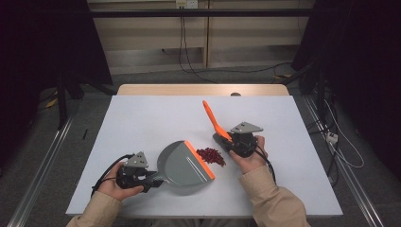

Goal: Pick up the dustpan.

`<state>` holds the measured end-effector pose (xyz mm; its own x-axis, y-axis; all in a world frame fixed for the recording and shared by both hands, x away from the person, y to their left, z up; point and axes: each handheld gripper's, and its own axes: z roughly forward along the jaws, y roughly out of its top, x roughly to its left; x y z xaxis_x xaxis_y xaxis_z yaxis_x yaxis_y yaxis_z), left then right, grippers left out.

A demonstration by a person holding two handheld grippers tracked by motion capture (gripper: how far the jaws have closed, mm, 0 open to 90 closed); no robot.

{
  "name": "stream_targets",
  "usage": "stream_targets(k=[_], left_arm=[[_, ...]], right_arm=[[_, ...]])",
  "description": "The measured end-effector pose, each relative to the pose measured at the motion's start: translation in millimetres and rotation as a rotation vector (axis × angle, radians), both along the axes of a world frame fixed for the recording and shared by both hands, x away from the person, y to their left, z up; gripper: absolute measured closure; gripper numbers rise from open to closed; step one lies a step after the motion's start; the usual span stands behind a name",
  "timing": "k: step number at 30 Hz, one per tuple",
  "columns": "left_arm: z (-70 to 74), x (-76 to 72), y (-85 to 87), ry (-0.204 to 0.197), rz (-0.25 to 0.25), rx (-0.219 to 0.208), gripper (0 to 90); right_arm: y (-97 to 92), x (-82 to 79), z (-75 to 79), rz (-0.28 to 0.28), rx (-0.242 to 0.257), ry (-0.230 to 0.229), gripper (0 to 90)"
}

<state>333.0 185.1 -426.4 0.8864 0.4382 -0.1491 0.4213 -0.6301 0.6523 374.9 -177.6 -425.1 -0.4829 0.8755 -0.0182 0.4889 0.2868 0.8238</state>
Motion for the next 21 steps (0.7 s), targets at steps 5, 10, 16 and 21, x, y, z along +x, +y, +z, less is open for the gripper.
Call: stream_targets(k=[5,10,16,21], left_arm=[[-1.7,-0.1,-0.9,0.001,-0.005,0.005,62.0],[-1.4,-1.3,-1.4,-0.006,-0.010,0.023,59.8],[-0.2,-1.2,-1.7,0.001,-0.004,0.026,60.8],[0.1,-0.8,-2.4,0.005,-0.003,0.025,61.3]], right_arm=[[13.4,-9.5,-2.8,-0.007,-0.016,-0.031,71.4],[17.3,-12.9,-3.8,-0.014,-0.007,-0.035,71.4],[21.7,-16.1,-5.4,-0.023,0.006,-0.038,71.4],[23.4,-16.7,-4.6,-0.014,-0.005,-0.052,71.3]])
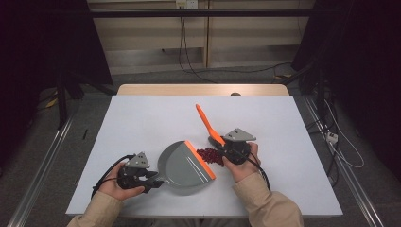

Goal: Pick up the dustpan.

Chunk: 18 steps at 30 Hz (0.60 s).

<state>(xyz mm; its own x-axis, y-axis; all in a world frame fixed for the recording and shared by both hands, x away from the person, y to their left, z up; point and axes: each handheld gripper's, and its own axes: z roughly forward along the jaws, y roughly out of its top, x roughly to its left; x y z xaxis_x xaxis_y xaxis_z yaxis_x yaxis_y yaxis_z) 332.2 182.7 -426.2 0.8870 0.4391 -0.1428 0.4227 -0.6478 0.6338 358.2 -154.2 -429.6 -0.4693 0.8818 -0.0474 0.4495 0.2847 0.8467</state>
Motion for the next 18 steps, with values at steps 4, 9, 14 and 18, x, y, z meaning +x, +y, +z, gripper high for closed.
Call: stream_targets(k=[4,9,14,18], left_arm=[[-0.3,-0.1,0.9,0.009,0.003,-0.002,61.4],[-0.9,0.7,1.5,0.009,-0.001,-0.010,61.5],[-1.3,0.9,1.3,0.015,0.002,-0.012,61.4],[-1.9,1.5,0.9,0.016,0.000,-0.007,61.4]], right_arm=[[1.1,2.0,2.9,0.014,-0.045,0.003,71.1],[-1.2,9.2,9.1,0.035,-0.097,0.058,67.9],[-2.7,14.6,9.9,0.036,-0.137,0.112,64.0],[-5.6,17.6,9.0,0.045,-0.130,0.146,71.1]])
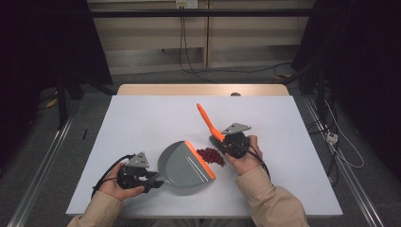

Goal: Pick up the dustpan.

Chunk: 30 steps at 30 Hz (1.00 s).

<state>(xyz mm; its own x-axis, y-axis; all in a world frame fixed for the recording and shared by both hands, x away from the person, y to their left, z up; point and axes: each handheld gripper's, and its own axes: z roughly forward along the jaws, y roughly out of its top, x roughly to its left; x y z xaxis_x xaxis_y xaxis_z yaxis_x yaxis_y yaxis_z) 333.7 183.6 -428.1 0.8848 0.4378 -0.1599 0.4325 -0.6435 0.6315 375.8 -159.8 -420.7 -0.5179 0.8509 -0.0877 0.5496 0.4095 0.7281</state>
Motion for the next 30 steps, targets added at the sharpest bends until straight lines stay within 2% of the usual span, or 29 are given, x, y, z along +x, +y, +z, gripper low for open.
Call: stream_targets(k=[1,4,6,9,14,17,22,23,30], left_arm=[[-0.1,0.0,-0.1,0.002,0.002,0.000,61.5],[-0.1,0.1,-0.5,0.005,0.010,-0.005,62.2],[0.4,0.8,-0.2,0.008,0.006,0.001,62.5],[1.0,0.8,-0.9,0.006,0.006,0.006,62.6],[1.8,0.5,-3.0,0.014,0.011,-0.003,62.6],[2.4,1.3,-3.9,0.017,0.000,0.008,62.7],[2.6,-0.4,-8.3,0.026,-0.019,0.016,62.8],[2.2,-1.0,-9.9,0.030,-0.016,0.007,62.8],[2.4,0.3,-12.2,0.039,-0.020,0.011,62.8]], right_arm=[[-1.3,-0.1,-0.3,-0.011,0.022,0.009,71.2],[0.9,-3.8,-3.7,-0.021,0.070,-0.003,71.4],[7.2,-7.5,-4.6,-0.021,0.057,-0.020,71.4],[12.9,-12.1,-7.2,-0.025,0.067,-0.039,71.4],[15.4,-16.6,-9.4,-0.038,0.101,-0.045,71.3],[16.0,-17.6,-10.2,-0.039,0.123,-0.045,71.3],[19.8,-19.8,-11.2,-0.037,0.125,-0.057,71.2],[20.7,-20.3,-11.3,-0.037,0.123,-0.058,71.2],[24.2,-22.8,-12.6,-0.034,0.138,-0.067,71.1]])
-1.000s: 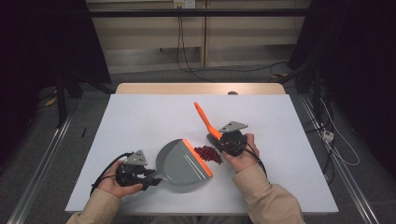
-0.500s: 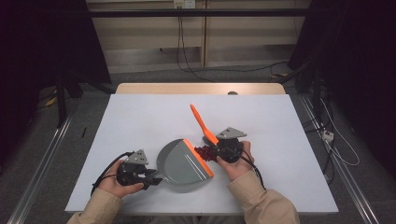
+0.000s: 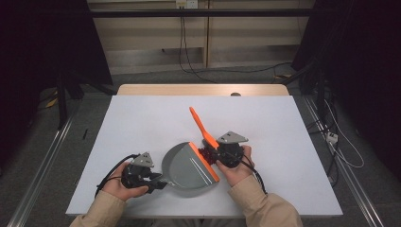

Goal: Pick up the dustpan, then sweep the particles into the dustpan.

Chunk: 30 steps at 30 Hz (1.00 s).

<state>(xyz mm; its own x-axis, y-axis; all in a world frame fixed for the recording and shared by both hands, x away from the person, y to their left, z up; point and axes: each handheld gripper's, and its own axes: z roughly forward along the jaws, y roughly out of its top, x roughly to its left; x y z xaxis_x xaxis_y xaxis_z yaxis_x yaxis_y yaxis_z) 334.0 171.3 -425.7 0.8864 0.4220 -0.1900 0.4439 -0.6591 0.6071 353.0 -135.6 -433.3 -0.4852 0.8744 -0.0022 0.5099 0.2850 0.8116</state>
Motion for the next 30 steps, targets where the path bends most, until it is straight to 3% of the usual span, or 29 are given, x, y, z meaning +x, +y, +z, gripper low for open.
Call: stream_targets(k=[12,27,30], left_arm=[[-0.3,0.6,-1.4,0.011,0.009,-0.003,62.8],[0.2,1.0,-1.3,0.014,0.009,0.001,62.8],[-0.4,1.1,-0.9,0.017,0.010,-0.006,62.8]], right_arm=[[5.2,-2.2,-2.1,-0.001,0.038,0.001,70.8],[29.8,-8.2,-2.1,0.033,0.081,-0.014,70.8],[33.6,-9.2,2.1,0.044,0.124,-0.019,71.2]])
